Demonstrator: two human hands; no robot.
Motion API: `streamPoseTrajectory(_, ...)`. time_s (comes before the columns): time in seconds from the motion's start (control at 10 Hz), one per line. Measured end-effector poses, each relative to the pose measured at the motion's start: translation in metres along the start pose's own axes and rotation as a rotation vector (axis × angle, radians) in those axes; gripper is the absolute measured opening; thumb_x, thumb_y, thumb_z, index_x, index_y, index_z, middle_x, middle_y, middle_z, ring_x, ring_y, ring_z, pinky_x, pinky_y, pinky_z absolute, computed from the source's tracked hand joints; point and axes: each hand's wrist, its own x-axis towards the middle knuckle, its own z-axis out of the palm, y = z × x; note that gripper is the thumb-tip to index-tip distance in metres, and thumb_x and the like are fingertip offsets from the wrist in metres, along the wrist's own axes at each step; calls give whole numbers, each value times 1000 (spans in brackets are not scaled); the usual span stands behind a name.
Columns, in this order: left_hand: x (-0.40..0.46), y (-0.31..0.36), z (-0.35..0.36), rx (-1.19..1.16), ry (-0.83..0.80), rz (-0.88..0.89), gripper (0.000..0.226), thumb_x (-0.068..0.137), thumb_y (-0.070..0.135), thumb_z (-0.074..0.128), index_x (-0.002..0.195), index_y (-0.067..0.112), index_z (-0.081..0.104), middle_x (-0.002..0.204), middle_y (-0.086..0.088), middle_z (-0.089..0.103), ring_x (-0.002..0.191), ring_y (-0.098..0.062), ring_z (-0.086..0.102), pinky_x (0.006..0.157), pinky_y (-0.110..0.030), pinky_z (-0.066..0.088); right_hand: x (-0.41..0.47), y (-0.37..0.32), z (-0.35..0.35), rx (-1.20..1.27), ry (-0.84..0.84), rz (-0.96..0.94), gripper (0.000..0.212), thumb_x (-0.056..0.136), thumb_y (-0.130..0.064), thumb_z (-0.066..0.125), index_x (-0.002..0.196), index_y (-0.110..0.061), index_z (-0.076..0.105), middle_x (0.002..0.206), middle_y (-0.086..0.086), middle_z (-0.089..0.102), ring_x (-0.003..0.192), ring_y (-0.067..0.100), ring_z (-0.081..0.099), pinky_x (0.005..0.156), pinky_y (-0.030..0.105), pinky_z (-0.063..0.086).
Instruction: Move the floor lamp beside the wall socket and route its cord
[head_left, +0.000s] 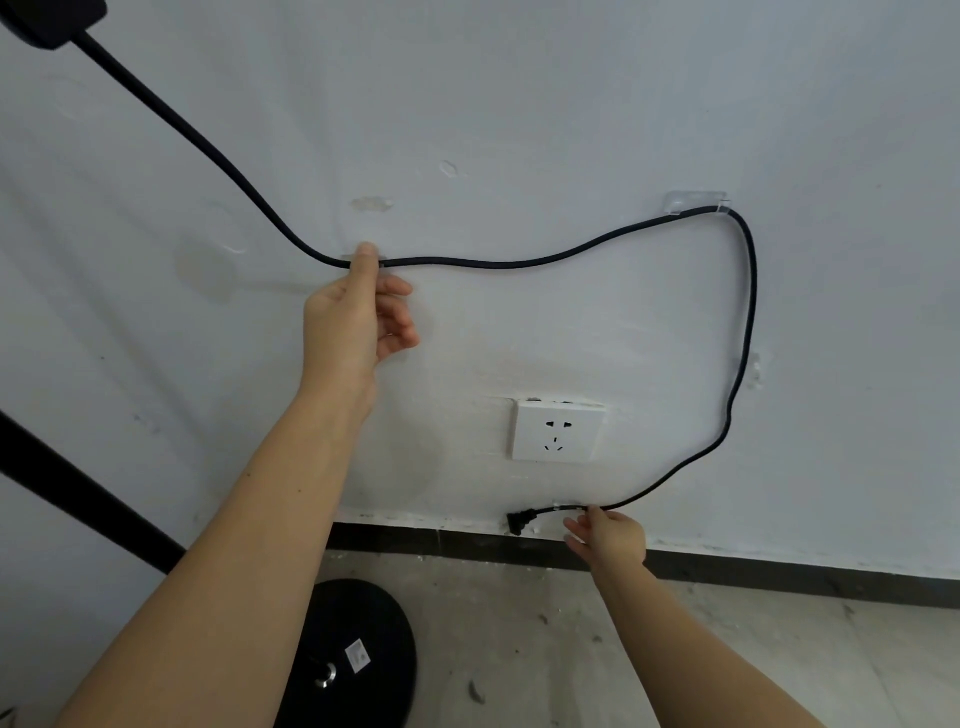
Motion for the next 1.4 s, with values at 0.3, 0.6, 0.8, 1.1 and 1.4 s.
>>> streamPoseTrajectory(0.3,0,-5,-3,104,30,104,45,97,38,42,63,14,60,39,6,56,36,-12,52,42,-20,47,2,-3,-7,21,-50,19,18,93,-10,57,77,-2,55,84,14,62,73,26,65,69,43,55)
streamPoseTrajectory(0.6,5,-14,-9,201,121,223,43,96,36,41,62,15,57,37,9,56,33,-9,51,40,-20,48,-1,-1,-4,10,-16,-6,9,94,-9,54,94,0,53,86,15,63,77,28,66,72,43,56)
streamPoseTrajectory(0.8,2,-7,-6,126,108,140,38,92,35,49,61,15,59,36,6,54,34,-12,51,41,-20,48,-4,-7,-2,26,-66,33,13,94,-10,55,99,2,53,88,18,61,86,33,64,74,47,55)
streamPoseTrajectory(1.1,2,0,0,-2,57,-30,39,89,35,53,59,13,61,36,6,51,34,-12,48,41,-19,47,-2,-9,-3,15,-87,47,15,92,-9,57,80,-1,54,87,18,60,91,33,63,73,48,54)
streamPoseTrajectory(1.4,0,-5,-5,41,3,31,43,83,53,57,58,19,64,38,5,53,40,-11,51,43,-22,50,-10,-14,-6,-103,-167,47,27,90,-16,60,108,3,54,100,17,57,99,34,61,76,51,53)
